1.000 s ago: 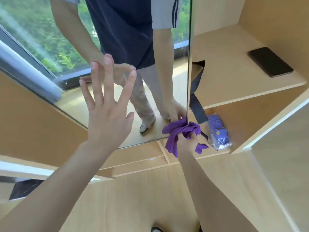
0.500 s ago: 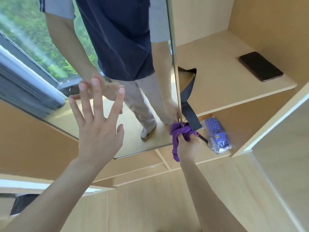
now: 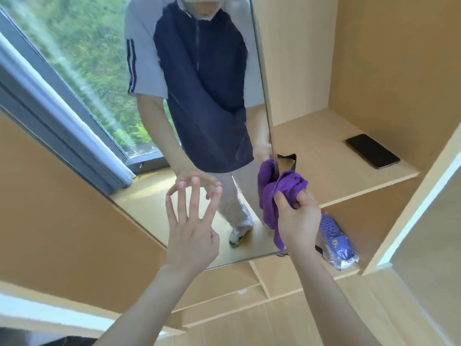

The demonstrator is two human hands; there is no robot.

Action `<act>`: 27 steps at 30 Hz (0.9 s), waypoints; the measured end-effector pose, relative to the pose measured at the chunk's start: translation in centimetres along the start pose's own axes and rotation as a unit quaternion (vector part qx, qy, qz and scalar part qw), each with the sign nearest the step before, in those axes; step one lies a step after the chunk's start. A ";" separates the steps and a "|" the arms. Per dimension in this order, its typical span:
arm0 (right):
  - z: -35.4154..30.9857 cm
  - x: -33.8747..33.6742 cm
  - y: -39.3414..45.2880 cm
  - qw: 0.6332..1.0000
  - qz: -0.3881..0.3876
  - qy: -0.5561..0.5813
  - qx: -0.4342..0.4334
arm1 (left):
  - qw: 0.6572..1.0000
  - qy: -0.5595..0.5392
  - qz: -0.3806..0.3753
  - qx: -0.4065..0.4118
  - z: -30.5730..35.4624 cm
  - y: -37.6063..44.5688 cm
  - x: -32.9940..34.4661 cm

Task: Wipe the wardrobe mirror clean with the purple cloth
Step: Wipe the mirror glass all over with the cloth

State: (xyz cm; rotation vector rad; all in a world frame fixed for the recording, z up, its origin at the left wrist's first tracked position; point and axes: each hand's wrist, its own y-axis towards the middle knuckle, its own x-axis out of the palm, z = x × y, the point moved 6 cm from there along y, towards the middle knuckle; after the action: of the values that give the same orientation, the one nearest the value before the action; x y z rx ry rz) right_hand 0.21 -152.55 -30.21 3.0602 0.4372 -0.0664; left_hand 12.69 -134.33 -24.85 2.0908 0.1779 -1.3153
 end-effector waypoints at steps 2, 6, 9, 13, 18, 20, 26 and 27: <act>-3.7 0.1 0.2 0.999 0.006 0.017 -0.041 | 1.000 -0.017 -0.023 0.000 -0.2 -0.2 -0.7; -11.4 0.1 1.0 0.991 0.017 0.019 -0.135 | 0.997 -0.060 -0.057 -0.005 -1.1 -0.1 -2.3; -16.4 0.0 1.8 0.979 0.048 -0.022 -0.194 | 0.996 -0.083 -0.025 -0.006 -2.3 1.6 -5.2; -18.8 0.9 2.4 0.976 0.045 -0.024 -0.211 | 0.995 -0.074 0.058 -0.010 -3.3 6.3 -11.4; -15.1 2.2 1.5 0.983 0.012 -0.002 -0.182 | 0.993 -0.017 0.106 -0.042 -5.5 11.3 -17.6; -13.2 2.1 1.2 0.988 0.003 -0.023 -0.155 | 0.993 0.009 0.111 -0.046 -6.0 12.2 -18.5; -15.9 1.7 2.0 0.985 -0.007 -0.013 -0.170 | 0.991 0.045 0.118 -0.036 -5.8 12.2 -18.5; -17.6 1.8 2.5 0.983 -0.009 -0.007 -0.181 | 0.991 0.046 0.119 -0.037 -5.9 12.2 -18.6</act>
State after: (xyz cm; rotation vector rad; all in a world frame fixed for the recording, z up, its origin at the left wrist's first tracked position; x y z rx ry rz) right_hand 3.25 -153.53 -12.59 2.6981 0.4218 -0.0064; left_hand 13.36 -136.25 -1.93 2.0407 0.0142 -1.0562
